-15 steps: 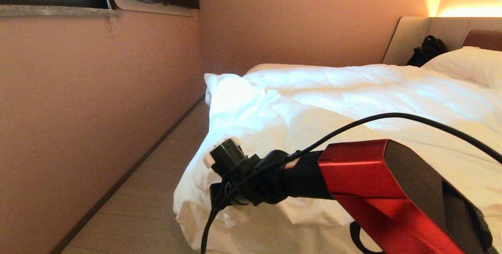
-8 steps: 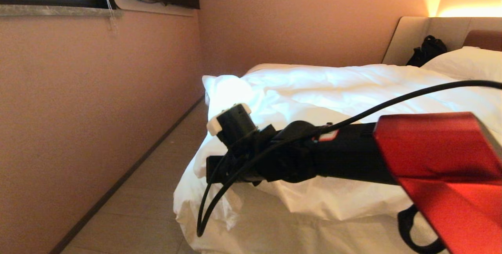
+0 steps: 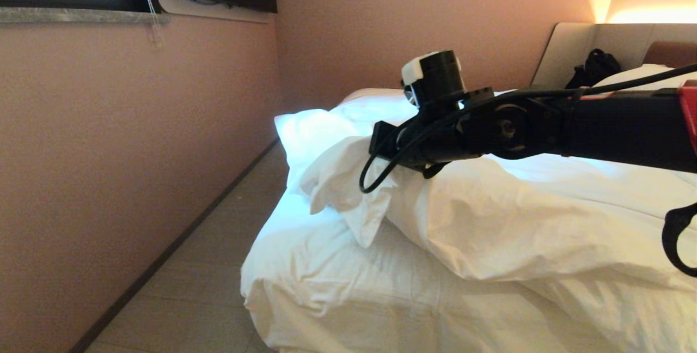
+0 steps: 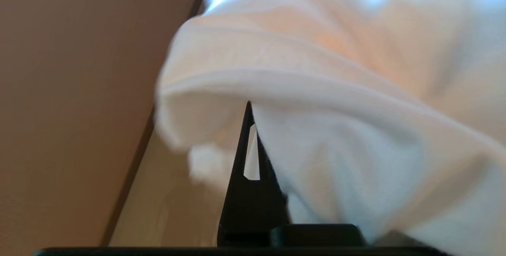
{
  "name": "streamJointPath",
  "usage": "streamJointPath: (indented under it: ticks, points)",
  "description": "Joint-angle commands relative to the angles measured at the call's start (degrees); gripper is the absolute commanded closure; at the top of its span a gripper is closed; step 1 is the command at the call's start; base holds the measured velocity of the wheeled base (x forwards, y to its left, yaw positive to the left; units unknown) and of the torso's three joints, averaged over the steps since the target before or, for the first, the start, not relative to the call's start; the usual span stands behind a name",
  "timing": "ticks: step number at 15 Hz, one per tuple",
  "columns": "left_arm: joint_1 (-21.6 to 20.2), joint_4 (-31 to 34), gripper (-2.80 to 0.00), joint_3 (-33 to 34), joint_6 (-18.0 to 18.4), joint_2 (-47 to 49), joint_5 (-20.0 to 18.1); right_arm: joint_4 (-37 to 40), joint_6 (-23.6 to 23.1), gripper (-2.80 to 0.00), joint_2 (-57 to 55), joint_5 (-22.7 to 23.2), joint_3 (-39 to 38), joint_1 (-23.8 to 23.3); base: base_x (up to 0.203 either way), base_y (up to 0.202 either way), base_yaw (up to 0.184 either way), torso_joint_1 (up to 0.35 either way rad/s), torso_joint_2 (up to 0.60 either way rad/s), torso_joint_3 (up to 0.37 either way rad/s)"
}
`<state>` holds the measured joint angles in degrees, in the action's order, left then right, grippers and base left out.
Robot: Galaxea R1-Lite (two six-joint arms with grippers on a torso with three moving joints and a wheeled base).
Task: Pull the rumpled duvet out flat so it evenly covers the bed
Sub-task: Flatten the corners of the folded blanket
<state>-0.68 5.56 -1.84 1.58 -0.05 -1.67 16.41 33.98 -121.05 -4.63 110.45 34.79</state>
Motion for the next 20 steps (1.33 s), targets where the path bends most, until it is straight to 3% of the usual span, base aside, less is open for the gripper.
streamJointPath:
  ticks: [1, 6, 14, 20]
  points:
    - [-0.02, 0.07, 0.0, 0.0, 0.0, 0.05, 0.0, -0.64, 0.2, 0.0, -0.56, -0.03, -0.33, -3.15, 0.0, 0.0, 0.0, 0.0, 0.0, 0.0]
    - [-0.02, 0.01, 0.0, 0.0, 0.0, 0.05, 0.0, -3.53, 2.47, 0.0, -9.55, -0.4, -0.39, -7.75, 0.0, 0.0, 0.0, 0.0, 0.0, 0.0]
    - [-0.02, 0.06, 0.0, 0.0, 0.0, 0.05, 0.0, -5.4, 3.28, 0.0, -10.77, -0.2, -0.16, -18.16, 0.0, 0.0, 0.0, 0.0, 0.0, 0.0]
    - [-0.02, 0.07, 0.0, 0.0, 0.0, 0.05, 0.0, -5.6, 2.32, 0.0, -12.28, -0.73, -0.06, -18.88, 0.0, 0.0, 0.0, 0.0, 0.0, 0.0]
